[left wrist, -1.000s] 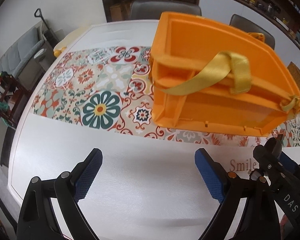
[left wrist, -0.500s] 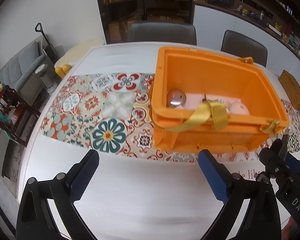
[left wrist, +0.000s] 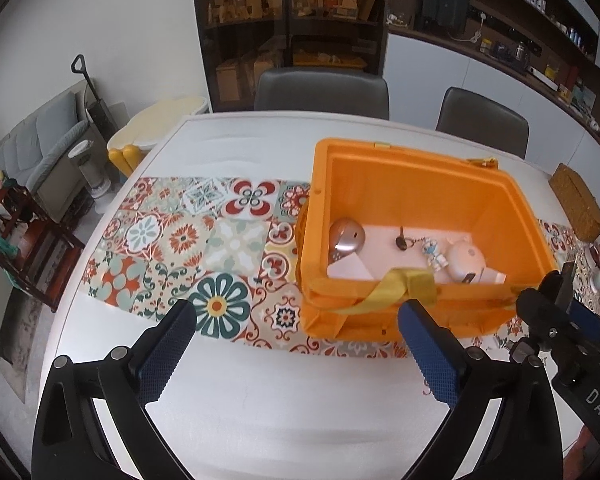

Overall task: Organize rigid objects
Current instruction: 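Lift the grey case with the right tool and carry it over the crate, then open the right tool to drop the grey case into the crate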

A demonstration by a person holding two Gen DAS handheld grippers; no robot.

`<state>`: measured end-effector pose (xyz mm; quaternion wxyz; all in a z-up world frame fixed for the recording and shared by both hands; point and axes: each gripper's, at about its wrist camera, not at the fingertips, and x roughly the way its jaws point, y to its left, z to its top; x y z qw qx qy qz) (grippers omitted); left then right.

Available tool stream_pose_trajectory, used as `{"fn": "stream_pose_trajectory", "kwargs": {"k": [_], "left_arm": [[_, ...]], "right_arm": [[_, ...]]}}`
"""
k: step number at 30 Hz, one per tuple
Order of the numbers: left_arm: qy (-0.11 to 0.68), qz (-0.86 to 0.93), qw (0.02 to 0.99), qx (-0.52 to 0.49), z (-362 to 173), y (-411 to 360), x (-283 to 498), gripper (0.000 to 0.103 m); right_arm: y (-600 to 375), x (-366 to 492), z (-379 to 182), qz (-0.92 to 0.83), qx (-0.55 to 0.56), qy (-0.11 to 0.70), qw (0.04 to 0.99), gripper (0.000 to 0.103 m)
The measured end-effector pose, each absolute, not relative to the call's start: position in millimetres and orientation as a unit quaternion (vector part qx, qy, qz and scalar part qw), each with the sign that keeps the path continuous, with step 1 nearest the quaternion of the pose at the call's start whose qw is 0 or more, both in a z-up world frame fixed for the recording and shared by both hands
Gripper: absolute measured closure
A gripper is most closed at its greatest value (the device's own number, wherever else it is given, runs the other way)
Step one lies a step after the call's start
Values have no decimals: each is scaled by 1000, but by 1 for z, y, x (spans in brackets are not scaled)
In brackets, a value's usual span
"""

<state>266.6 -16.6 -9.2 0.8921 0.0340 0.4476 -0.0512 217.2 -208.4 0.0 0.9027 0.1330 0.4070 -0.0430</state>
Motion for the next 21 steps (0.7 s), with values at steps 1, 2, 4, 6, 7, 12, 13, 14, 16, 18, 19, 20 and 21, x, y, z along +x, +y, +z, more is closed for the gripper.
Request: {"fn": "stream_pose_trajectory", "kwargs": {"k": [1, 2, 4, 6, 7, 12, 13, 14, 16, 18, 19, 20, 21], "left_arm": [[446, -53, 893, 34, -7, -17, 268, 0], [446, -53, 893, 33, -6, -17, 270, 0], [445, -56, 893, 29, -3, -17, 274, 0], [444, -56, 894, 28, -1, -18, 279, 0], [443, -57, 894, 29, 1, -18, 281, 0], [438, -60, 897, 34, 5, -22, 292, 0], [438, -61, 896, 34, 5, -22, 295, 0], [438, -62, 896, 35, 5, -22, 298, 0], [439, -62, 896, 37, 4, -22, 303, 0], [441, -59, 895, 39, 2, -21, 309, 0], [441, -58, 895, 38, 1, -21, 311, 0], [443, -57, 894, 37, -1, -21, 314, 0], [444, -55, 893, 36, -2, -20, 317, 0]], "right_arm": [[-208, 219, 2, -43, 132, 406, 903, 40], [-208, 221, 3, -42, 132, 406, 903, 40], [-209, 225, 6, -40, 134, 406, 903, 40], [-210, 230, 9, -41, 133, 407, 903, 40], [-210, 233, 11, -41, 132, 407, 903, 40], [-212, 248, 16, -45, 127, 408, 903, 40], [-212, 253, 16, -45, 125, 409, 903, 40], [-212, 256, 16, -45, 124, 410, 903, 40], [-212, 264, 16, -44, 120, 412, 902, 40], [-210, 274, 14, -44, 115, 416, 901, 40], [-210, 280, 12, -44, 114, 419, 900, 40], [-210, 284, 10, -44, 113, 421, 899, 40], [-209, 289, 8, -43, 111, 424, 898, 40]]}}
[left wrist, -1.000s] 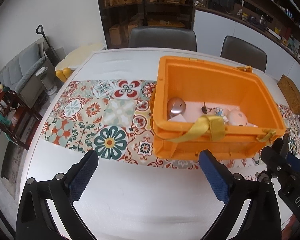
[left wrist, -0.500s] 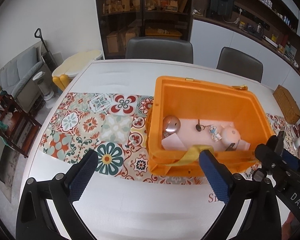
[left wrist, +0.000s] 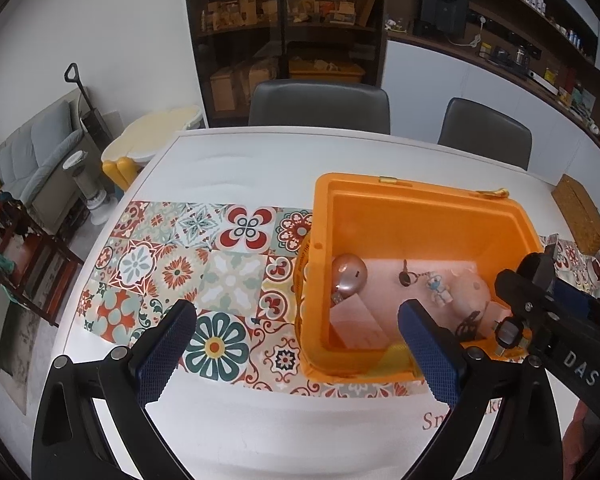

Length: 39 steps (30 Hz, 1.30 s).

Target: Organize rigid objects

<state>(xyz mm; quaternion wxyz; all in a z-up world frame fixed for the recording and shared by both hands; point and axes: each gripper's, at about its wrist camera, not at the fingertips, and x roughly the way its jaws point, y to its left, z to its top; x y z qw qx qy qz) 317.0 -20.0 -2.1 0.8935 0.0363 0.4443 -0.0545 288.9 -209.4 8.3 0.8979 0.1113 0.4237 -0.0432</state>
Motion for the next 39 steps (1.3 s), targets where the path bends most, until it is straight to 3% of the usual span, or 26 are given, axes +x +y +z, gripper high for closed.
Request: {"fn": "stream_pose_trajectory", "kwargs": {"k": [10, 12, 14, 17, 22, 39], "left_arm": [[448, -47, 892, 26, -8, -15, 335, 0], [446, -45, 893, 27, -9, -15, 335, 0], [445, -47, 894, 28, -9, -14, 334, 0], [443, -51, 894, 26, -8, -13, 331, 0], [436, -53, 898, 24, -1, -12, 318, 0], [410, -59, 909, 38, 25, -16, 225, 0]], "right_arm": [[-206, 321, -8, -51, 103, 453, 884, 39], [-205, 325, -10, -56, 96, 453, 884, 35], [-205, 326, -8, -69, 87, 449, 887, 22], [-205, 321, -4, -86, 82, 445, 887, 22], [-210, 296, 6, -117, 88, 437, 887, 15], [-216, 184, 42, -160, 85, 402, 898, 10]]}}
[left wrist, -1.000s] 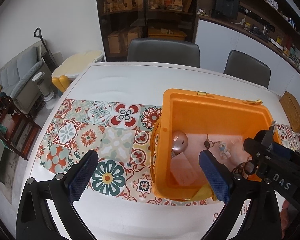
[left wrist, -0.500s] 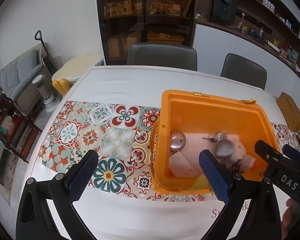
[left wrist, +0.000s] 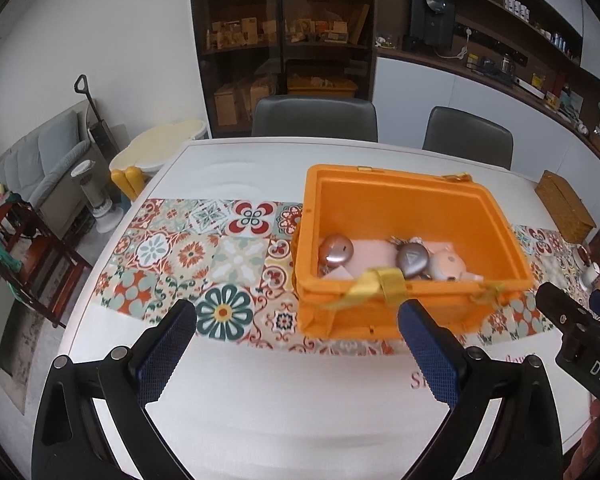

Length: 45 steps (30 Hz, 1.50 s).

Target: Organize rigid objects

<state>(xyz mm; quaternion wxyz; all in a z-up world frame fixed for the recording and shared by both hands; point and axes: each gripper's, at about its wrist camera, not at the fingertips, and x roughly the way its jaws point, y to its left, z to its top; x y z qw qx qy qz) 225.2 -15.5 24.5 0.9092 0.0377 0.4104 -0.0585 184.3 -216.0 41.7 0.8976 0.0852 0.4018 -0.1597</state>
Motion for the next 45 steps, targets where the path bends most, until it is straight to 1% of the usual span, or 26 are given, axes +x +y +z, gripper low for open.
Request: {"fn": "stream_pose_trajectory", "kwargs": {"k": [10, 19, 31, 45], "left_arm": [[399, -39, 915, 48, 31, -13, 160, 0], [401, -31, 915, 46, 29, -10, 124, 0], [397, -35, 916, 47, 28, -12, 98, 0], [401, -33, 914, 44, 27, -12, 92, 0]], "right_arm": [[-216, 125, 39, -146, 92, 404, 899, 8], [-215, 87, 35, -143, 82, 411, 896, 8], [-215, 59, 29, -140, 86, 413, 896, 8], [-215, 54, 27, -133, 82, 415, 896, 8]]}}
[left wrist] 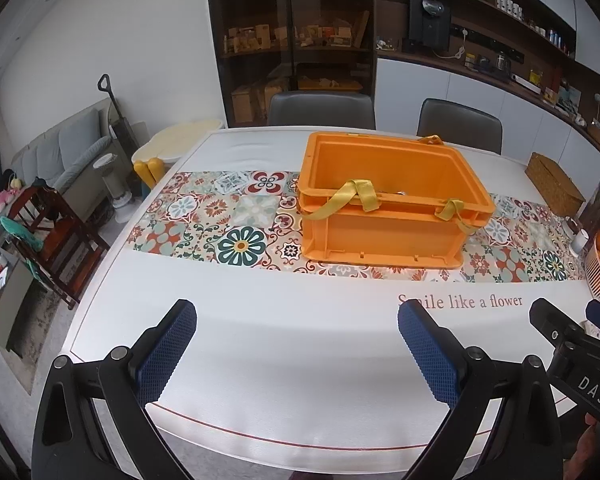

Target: Organize rigid objects

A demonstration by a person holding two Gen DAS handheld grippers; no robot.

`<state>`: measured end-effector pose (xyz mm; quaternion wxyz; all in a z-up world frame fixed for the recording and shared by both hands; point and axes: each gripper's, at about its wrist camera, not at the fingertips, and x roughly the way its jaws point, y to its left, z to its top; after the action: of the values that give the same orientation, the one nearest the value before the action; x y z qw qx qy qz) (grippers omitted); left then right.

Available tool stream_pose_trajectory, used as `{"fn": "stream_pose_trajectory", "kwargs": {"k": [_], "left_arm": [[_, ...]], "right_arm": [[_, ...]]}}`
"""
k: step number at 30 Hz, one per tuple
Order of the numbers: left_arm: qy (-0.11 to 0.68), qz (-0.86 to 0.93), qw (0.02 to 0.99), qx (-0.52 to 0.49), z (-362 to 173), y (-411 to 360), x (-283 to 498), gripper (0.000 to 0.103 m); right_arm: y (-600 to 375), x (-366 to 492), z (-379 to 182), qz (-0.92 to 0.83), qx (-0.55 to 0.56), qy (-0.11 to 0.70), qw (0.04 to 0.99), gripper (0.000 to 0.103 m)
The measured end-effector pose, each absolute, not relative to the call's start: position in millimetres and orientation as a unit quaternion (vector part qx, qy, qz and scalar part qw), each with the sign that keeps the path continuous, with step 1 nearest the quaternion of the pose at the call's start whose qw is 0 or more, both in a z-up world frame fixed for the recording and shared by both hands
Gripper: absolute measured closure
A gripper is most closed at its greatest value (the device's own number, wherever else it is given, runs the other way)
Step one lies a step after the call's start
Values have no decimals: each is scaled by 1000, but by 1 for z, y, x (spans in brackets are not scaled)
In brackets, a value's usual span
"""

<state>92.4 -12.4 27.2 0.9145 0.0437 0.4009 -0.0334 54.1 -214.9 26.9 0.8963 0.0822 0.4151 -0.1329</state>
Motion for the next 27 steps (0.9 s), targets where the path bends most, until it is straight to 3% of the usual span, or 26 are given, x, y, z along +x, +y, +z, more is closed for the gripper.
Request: {"fn": "stream_pose_trajectory", "kwargs": {"k": [27], "left_arm": [[405, -37, 912, 49, 26, -20, 87, 0]], "right_arm": [[-218, 48, 27, -132, 81, 416, 896, 8]]}}
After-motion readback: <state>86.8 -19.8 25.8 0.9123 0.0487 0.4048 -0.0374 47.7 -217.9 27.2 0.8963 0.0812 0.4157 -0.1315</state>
